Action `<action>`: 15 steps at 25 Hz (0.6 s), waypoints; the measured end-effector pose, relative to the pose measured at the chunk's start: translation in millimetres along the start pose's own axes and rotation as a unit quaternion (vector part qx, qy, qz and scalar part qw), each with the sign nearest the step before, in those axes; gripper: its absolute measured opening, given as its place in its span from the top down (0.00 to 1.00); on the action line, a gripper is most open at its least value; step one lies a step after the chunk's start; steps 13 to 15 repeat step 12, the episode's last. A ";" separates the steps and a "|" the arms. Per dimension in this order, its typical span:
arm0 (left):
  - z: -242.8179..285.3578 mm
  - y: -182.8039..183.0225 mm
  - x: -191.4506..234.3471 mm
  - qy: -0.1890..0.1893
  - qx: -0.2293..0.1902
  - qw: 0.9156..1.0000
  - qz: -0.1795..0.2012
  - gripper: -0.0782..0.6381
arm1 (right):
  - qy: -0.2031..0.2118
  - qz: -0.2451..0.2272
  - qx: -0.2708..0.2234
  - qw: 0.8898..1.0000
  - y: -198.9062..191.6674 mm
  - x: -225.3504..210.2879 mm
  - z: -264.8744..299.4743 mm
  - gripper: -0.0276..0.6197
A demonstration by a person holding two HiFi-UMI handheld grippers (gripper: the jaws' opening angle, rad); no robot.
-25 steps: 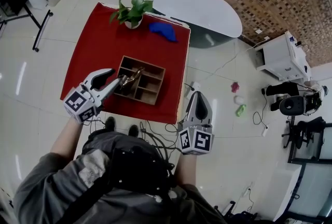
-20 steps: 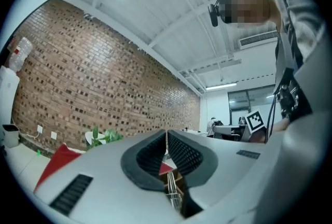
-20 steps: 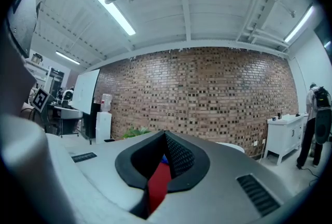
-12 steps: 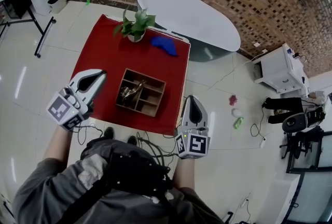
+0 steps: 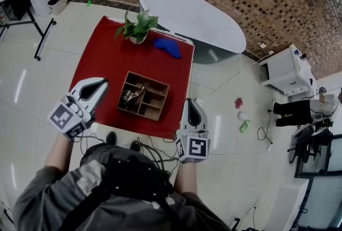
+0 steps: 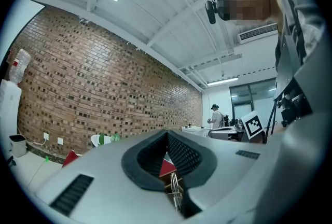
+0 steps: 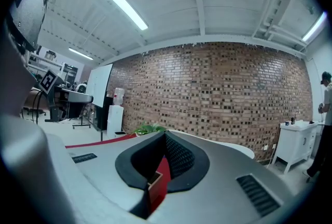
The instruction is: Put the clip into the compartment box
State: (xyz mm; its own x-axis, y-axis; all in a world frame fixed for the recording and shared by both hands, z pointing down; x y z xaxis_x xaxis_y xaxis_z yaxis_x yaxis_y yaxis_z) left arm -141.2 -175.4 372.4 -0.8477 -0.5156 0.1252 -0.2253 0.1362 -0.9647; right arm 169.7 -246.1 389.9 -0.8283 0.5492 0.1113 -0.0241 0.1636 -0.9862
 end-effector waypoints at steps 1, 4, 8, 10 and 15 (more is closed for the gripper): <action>-0.3 -0.4 -0.6 0.001 0.002 1.000 -0.003 0.84 | 0.000 0.001 0.001 1.000 0.5 0.2 0.4 0.93; -1.3 0.2 -1.9 -0.004 0.004 1.000 -0.004 0.84 | -0.001 0.002 0.004 1.000 1.8 2.6 2.5 0.93; -3.1 -5.4 0.0 -0.003 0.008 1.000 -0.006 0.84 | -0.007 0.004 0.008 1.000 -3.9 3.3 3.2 0.93; -3.7 -10.2 1.3 0.000 0.012 1.000 -0.009 0.84 | -0.010 0.002 0.011 1.000 -6.0 3.3 4.4 0.93; -4.4 -14.1 2.3 0.003 0.015 1.000 -0.011 0.84 | -0.010 0.002 0.012 1.000 -8.5 3.8 5.7 0.93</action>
Point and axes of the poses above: the fingertips, and each gripper's own axes: z forward along the fingers, x to its left, y out of its top, the point moved 6 cm from there along -z, backward along the fingers, and after that the axes turned 11 degrees about -x, right-handed, at the moved point
